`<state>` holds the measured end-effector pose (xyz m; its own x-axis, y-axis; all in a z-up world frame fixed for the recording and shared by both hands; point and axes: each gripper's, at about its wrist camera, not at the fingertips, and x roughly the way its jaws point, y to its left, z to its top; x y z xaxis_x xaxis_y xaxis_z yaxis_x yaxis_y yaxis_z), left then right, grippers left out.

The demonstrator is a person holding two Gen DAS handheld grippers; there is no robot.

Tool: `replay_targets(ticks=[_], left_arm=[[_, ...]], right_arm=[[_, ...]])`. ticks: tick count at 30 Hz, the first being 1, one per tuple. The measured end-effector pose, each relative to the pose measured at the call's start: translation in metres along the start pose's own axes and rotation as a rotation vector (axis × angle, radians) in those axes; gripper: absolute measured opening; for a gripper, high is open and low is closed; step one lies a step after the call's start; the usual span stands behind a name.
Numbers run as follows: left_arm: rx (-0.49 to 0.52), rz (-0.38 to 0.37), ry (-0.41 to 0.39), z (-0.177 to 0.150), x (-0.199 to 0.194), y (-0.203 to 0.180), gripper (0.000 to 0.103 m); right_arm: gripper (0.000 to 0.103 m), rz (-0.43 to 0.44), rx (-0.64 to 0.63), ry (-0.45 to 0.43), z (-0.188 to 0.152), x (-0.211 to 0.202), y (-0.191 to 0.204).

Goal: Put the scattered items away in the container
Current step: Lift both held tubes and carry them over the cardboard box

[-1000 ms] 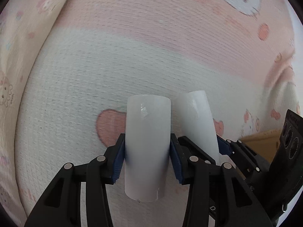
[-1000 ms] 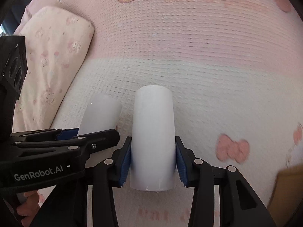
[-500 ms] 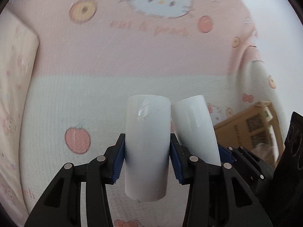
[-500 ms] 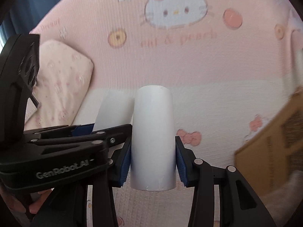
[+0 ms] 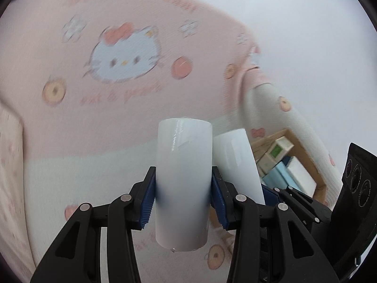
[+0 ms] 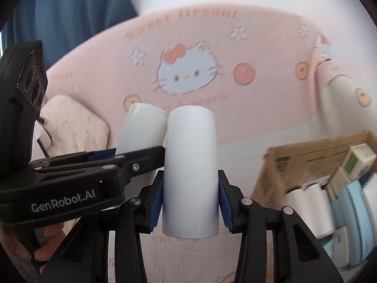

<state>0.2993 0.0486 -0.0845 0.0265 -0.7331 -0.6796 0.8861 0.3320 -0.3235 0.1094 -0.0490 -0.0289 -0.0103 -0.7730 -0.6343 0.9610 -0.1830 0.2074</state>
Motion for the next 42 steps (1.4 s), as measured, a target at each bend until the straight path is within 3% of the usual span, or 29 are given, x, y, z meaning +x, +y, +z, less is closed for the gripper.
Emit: replay_targets(ticks=[3, 9, 20, 28, 34, 38, 42], left_arm=[[0.057, -0.019, -0.036, 0.014, -0.002, -0.019, 0.048], [0.113, -0.058, -0.02, 0.023, 0.006, -0.052, 0.048], [0.199, -0.125, 0.041, 0.04, 0.048, -0.105, 0.048], [0.188, -0.173, 0.033, 0.045, 0.058, -0.131, 0.048], [0.154, -0.185, 0.064, 0.042, 0.077, -0.139, 0.048], [0.142, -0.199, 0.096, 0.039, 0.089, -0.139, 0.048], [0.133, -0.2, 0.117, 0.037, 0.1, -0.138, 0.048]], right_arm=[[0.04, -0.019, 0.023, -0.027, 0.005, -0.017, -0.012], [0.04, -0.088, 0.053, -0.067, 0.009, -0.043, -0.035], [0.04, 0.011, 0.182, -0.058, 0.007, -0.06, -0.1], [0.04, 0.076, 0.221, 0.028, 0.013, -0.066, -0.139], [0.04, -0.016, 0.15, 0.172, 0.01, -0.036, -0.159], [0.04, 0.005, 0.172, 0.184, 0.01, -0.036, -0.171], [0.04, -0.056, 0.142, 0.231, 0.01, -0.023, -0.179]])
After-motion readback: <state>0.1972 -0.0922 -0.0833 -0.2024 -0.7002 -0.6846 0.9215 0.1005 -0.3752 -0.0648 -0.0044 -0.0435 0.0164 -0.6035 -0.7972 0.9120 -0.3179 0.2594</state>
